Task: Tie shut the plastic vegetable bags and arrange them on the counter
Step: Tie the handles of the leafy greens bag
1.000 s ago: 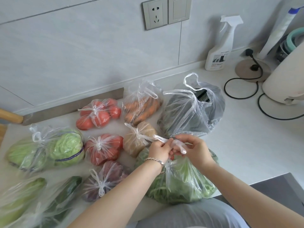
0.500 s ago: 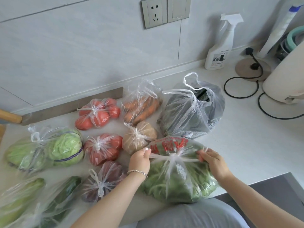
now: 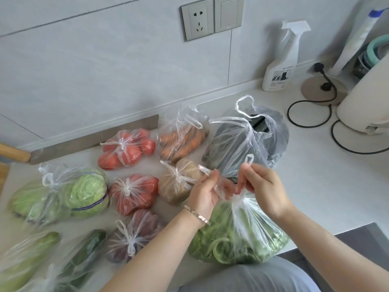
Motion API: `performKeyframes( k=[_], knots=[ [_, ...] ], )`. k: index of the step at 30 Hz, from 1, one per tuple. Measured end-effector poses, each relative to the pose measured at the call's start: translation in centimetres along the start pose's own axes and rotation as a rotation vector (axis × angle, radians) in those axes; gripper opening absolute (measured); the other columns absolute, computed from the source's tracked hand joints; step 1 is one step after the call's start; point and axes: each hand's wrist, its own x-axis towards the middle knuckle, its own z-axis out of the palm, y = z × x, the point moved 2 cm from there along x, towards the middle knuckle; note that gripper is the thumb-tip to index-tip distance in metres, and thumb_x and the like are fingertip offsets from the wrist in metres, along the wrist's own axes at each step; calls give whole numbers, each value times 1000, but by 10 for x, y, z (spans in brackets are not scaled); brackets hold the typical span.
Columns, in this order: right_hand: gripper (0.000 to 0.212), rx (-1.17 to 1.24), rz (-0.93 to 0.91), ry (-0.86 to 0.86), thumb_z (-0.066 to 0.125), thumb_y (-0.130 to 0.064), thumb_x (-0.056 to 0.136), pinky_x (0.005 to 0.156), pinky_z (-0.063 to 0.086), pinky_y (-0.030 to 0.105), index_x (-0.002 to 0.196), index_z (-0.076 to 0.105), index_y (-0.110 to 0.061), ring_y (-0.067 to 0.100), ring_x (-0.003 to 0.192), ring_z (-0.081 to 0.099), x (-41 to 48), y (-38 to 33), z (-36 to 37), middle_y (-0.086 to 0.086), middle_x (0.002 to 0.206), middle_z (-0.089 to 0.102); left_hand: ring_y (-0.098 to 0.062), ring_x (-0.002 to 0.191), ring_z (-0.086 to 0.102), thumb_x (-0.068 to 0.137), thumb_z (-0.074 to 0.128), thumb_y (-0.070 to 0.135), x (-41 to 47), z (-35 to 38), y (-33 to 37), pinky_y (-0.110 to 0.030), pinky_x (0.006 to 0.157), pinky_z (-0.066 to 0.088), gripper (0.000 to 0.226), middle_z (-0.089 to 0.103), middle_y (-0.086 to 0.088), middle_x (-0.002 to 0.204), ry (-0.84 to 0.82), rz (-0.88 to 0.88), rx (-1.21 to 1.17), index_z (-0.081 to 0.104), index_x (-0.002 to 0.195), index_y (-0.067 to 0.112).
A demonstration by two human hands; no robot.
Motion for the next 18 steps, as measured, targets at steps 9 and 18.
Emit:
performKeyframes(
  k=[9,18],
  knots=[
    [41,231,453,128,35,-22,99,31,21,18,59,32,-14,8,36,21,17,77,-33,-3,47,24,-4,32,22,98,36,16,6,-36,-37,-16,36,19,34,32,11,37,260,-197,149,29,65,16],
    [34,-329,118,-30,47,-29,93,67,38,23,67,61,-13,11,62,45,26,16,-14,0,67,50,-3,57,46,80,67,24,7,5,-26,-10,57,35,21,44,6,60,-72,-105,804,51,68,19]
  ],
)
